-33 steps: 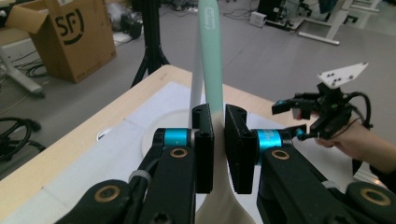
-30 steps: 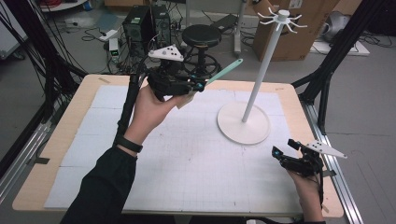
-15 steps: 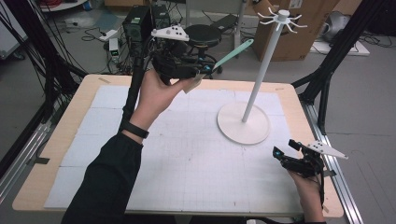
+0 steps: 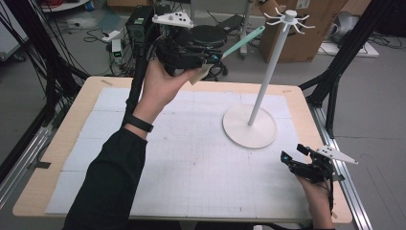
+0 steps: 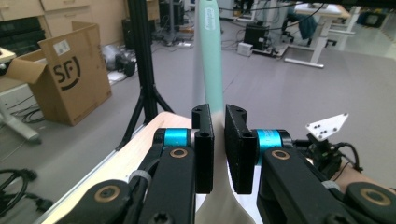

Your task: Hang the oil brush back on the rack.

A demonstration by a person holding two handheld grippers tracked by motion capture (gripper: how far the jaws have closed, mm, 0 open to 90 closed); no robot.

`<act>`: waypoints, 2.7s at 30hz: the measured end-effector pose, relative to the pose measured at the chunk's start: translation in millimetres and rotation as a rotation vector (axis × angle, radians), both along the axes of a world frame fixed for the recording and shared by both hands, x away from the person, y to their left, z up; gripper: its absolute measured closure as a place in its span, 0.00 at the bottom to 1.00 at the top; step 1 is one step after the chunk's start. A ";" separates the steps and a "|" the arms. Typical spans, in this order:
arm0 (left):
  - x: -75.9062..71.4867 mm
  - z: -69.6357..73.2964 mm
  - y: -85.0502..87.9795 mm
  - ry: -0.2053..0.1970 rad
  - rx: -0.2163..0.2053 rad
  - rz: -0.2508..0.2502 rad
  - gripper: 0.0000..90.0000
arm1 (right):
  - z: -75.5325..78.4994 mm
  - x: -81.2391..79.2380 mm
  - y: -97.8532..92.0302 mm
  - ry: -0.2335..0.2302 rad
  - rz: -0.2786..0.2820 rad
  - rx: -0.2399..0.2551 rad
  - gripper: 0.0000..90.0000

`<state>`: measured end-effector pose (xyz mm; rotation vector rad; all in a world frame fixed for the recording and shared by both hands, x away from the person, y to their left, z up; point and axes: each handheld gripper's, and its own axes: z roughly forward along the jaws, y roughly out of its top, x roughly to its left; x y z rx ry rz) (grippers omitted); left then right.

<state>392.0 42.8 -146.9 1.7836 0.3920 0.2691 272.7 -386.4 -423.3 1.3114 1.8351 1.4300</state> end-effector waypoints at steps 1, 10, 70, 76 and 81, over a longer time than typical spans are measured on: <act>0.6 0.0 -0.2 0.002 0.001 0.002 0.92 | 0.0 -0.2 0.1 0.002 -0.002 0.002 0.19; 4.3 3.3 -0.9 0.004 -0.022 -0.006 0.92 | -0.5 -0.8 -1.0 0.005 -0.003 0.005 0.19; 17.7 2.0 -6.7 0.013 -0.029 -0.012 0.92 | -1.3 -2.6 -4.0 0.012 -0.007 0.004 0.19; 17.4 2.5 -10.9 0.012 -0.021 -0.014 0.92 | -1.0 -2.7 -4.3 0.010 -0.006 0.004 0.19; 17.6 2.1 -11.7 0.013 -0.016 -0.017 0.92 | -1.0 -2.8 -4.7 0.009 -0.006 0.005 0.19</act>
